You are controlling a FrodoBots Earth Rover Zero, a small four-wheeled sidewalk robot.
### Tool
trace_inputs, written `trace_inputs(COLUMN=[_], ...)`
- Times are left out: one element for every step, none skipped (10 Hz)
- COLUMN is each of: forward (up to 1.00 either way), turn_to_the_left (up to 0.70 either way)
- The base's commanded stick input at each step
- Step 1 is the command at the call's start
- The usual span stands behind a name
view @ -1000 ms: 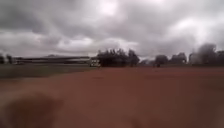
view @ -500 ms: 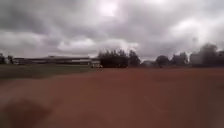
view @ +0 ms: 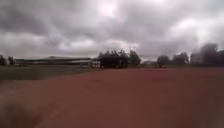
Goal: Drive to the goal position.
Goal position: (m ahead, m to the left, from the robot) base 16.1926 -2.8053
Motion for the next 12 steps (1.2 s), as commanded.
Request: trace_inputs(forward=[0.7, 0.7, 0.7, 0.7, 0.7, 0.7, 0.7, 0.7, 0.7, 0.7, 0.7, 0.7], turn_to_the_left=[0.0, 0.0, 0.0, 0.0, 0.0, 0.0, 0.0, 0.0, 0.0, 0.0, 0.0, 0.0])
